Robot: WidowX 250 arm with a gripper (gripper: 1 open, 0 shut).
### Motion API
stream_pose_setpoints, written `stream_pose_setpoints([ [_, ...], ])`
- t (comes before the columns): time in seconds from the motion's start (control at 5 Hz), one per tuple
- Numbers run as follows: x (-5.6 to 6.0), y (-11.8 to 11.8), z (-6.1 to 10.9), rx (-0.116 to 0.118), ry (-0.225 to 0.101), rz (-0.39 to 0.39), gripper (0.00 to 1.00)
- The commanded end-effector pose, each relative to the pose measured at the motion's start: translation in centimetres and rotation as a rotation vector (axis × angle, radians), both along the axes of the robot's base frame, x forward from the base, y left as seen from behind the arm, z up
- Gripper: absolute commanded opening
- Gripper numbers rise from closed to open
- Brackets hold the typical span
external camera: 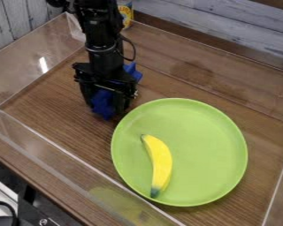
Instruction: Put the blue object in the green plate
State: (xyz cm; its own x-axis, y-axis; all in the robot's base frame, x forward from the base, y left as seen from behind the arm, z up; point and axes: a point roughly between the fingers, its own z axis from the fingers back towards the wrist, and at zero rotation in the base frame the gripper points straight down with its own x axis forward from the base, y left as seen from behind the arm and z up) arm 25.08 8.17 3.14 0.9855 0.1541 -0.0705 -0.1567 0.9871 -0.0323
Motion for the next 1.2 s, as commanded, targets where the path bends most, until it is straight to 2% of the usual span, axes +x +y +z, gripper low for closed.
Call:
stream_pose_setpoints([
  [0.0, 0.57, 0.02, 0.59, 0.008, -0.021, -0.008, 0.00],
  [1.0, 0.78, -0.30, 0.81, 0.010, -0.017, -0.025, 0.00],
])
